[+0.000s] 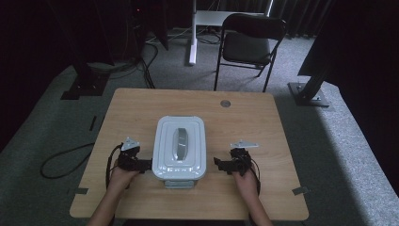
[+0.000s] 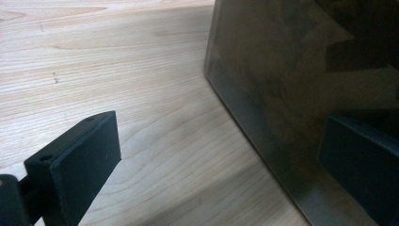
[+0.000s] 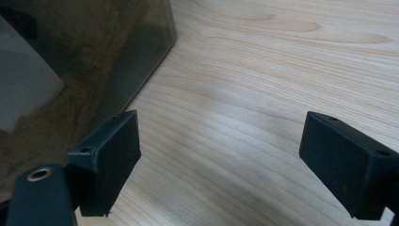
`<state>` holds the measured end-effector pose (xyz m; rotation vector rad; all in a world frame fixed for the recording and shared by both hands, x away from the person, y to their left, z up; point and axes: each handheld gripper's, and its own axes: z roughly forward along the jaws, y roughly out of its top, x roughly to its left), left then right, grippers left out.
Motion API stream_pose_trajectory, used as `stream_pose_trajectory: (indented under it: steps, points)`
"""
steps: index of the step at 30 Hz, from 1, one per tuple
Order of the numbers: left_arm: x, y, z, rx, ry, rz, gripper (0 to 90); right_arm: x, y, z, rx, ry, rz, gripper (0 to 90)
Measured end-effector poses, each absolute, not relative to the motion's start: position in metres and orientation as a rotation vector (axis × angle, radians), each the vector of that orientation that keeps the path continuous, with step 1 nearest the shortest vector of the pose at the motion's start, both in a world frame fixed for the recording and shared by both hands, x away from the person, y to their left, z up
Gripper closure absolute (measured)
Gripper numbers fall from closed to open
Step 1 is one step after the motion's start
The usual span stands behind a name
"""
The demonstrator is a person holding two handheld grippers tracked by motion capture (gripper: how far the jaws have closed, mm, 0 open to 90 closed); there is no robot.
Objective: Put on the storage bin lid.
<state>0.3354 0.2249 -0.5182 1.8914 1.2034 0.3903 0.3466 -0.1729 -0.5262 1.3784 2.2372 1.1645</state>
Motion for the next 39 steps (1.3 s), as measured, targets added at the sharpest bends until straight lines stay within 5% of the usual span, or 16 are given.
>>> stream_pose_trajectory:
  steps: [39]
  points:
    - [0.305,0.262,-0.525,1.769,1.161,0.592,0.9,0.322,-0.219,-0.522,1.238,1.908,1.215,12.0]
